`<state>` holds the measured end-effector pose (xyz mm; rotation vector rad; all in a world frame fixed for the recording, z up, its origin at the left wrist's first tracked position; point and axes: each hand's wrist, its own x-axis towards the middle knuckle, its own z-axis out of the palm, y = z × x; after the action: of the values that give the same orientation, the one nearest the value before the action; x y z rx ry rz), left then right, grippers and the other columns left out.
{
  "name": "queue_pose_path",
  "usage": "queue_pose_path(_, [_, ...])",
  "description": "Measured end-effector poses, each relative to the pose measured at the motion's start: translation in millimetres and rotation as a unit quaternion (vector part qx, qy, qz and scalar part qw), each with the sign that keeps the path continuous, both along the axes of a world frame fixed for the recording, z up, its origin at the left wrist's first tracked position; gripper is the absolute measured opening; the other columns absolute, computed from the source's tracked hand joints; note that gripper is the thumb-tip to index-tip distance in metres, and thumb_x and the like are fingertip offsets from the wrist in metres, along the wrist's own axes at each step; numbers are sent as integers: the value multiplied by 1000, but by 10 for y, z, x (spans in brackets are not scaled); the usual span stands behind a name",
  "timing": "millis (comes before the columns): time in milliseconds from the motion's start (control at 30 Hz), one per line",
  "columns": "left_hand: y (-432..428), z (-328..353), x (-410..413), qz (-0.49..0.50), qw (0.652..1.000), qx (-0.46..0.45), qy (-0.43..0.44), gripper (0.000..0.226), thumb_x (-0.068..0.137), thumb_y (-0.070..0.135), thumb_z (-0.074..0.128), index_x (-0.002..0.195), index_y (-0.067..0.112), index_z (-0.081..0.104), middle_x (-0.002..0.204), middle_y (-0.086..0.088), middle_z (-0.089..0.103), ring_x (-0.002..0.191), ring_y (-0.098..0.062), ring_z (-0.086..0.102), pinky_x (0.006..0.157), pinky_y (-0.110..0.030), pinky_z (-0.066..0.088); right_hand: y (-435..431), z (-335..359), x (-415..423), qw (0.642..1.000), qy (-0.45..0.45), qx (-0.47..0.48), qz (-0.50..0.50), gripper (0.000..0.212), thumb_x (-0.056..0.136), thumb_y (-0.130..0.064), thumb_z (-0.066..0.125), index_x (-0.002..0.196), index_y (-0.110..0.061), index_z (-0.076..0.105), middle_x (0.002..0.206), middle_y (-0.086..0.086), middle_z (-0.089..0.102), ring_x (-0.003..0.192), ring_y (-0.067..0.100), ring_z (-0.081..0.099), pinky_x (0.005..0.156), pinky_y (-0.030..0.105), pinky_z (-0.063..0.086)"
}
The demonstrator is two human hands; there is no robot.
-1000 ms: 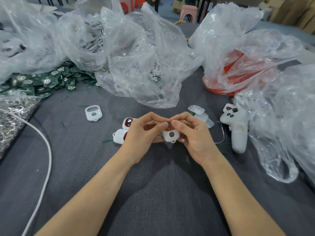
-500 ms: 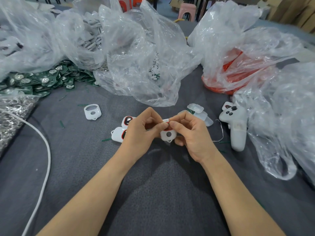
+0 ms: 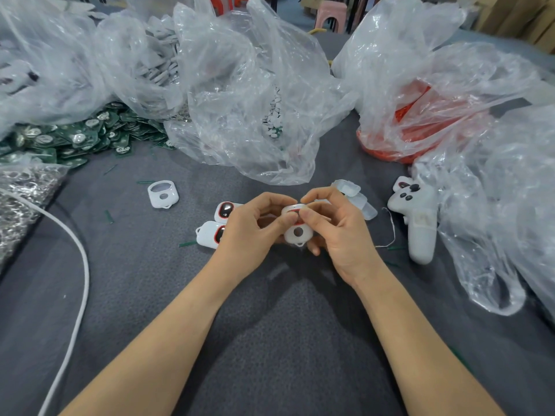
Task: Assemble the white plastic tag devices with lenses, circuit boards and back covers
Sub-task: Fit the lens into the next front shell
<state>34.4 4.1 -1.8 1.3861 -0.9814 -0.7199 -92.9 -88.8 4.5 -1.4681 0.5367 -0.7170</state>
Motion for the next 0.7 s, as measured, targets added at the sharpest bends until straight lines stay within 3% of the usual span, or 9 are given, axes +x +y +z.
queue_pose_path(133, [3, 5, -7, -4, 998, 23, -66, 26, 82, 14, 73, 106, 21, 64, 95, 4, 72, 92, -10, 69, 88, -38, 55, -5, -12, -5, 1000, 2, 3, -5, 12, 90, -6, 61, 88, -18, 61, 75, 8, 64, 52, 21, 54, 39, 23, 42])
queue_pose_path(300, [-1, 20, -23, 3, 998, 24, -54, 24, 83, 11, 72, 104, 20, 63, 94, 1, 71, 91, -14, 69, 89, -43, 54, -6, -12, 12, 1000, 6, 15, -2, 15, 90, -5, 61, 90, -20, 63, 80, 10, 65, 58, 21, 60, 41, 24, 45])
queue_pose_path(533, [1, 36, -16, 10, 1000, 8, -29, 22, 89, 5, 64, 106, 18, 63, 102, 0, 71, 96, -15, 68, 91, -43, 54, -55, -8, -18, 997, -9, 70, 22, 15, 89, -6, 63, 102, -13, 64, 95, 11, 70, 80, 21, 70, 57, 25, 55])
queue_pose_path(700, [-12, 8, -3, 13, 998, 31, -46, 21, 91, 4, 62, 107, 17, 63, 101, 1, 71, 97, -14, 68, 89, -45, 54, -23, -27, 24, 999, 44, -17, -22, 20, 90, 1, 60, 97, -17, 62, 85, 11, 64, 68, 18, 68, 53, 28, 54])
